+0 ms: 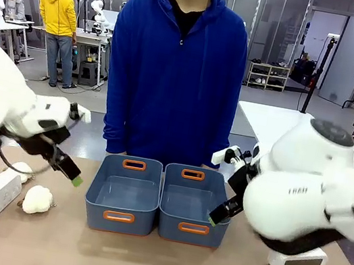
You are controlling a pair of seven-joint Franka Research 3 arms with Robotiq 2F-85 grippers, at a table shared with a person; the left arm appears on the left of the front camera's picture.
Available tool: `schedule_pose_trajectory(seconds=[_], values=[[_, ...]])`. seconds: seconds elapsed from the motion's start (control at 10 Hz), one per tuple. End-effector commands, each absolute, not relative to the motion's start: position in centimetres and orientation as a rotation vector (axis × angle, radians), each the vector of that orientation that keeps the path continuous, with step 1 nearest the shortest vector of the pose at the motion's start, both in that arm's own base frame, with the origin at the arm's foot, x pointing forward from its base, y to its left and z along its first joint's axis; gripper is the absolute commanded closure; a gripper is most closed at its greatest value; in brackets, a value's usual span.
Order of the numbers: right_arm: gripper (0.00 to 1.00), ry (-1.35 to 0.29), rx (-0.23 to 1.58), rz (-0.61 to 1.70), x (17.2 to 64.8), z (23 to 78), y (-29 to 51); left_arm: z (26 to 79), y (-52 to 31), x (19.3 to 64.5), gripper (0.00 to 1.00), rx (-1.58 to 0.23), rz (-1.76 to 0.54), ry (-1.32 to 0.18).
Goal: Sort the digital clocks into the basket.
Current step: Pick up the Digital clock from the table and place it into the empty Plastic storage basket.
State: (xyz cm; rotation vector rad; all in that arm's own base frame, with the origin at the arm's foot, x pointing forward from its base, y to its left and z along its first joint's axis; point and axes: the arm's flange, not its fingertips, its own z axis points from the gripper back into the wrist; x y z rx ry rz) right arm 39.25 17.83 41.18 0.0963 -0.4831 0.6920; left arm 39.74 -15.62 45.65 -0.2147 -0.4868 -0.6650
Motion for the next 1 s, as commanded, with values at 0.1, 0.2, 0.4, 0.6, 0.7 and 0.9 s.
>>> schedule_pose_trajectory(seconds=[0.1, 0.2, 0.4, 0.6, 0.7, 0.9], values=[[0.0, -0.412, 0.297, 0.667, 40.4, 45.2, 14.7, 48.6, -10.3, 39.4, 0.0, -0.484, -0.622, -0.415], [0.0, -0.414, 0.369, 0.631, 40.6, 46.2, 13.3, 48.9, -9.2, 39.2, 0.0, -0.552, -0.603, -0.431], [0.0, -0.463, 0.561, 0.545, 39.4, 48.1, 8.9, 49.1, -6.0, 37.2, 0.0, -0.657, -0.53, -0.453], [0.0, -0.56, 0.69, 0.386, 37.6, 49.7, 2.0, 49.0, -0.5, 34.5, 0.0, -0.773, -0.399, -0.496], [0.0, -0.621, 0.692, 0.307, 36.5, 50.3, -1.0, 49.3, 2.6, 32.9, 0.0, -0.776, -0.342, -0.552], [0.0, -0.667, 0.724, 0.235, 34.2, 50.5, -5.1, 49.7, 6.0, 29.2, 0.0, -0.771, -0.285, -0.651]])
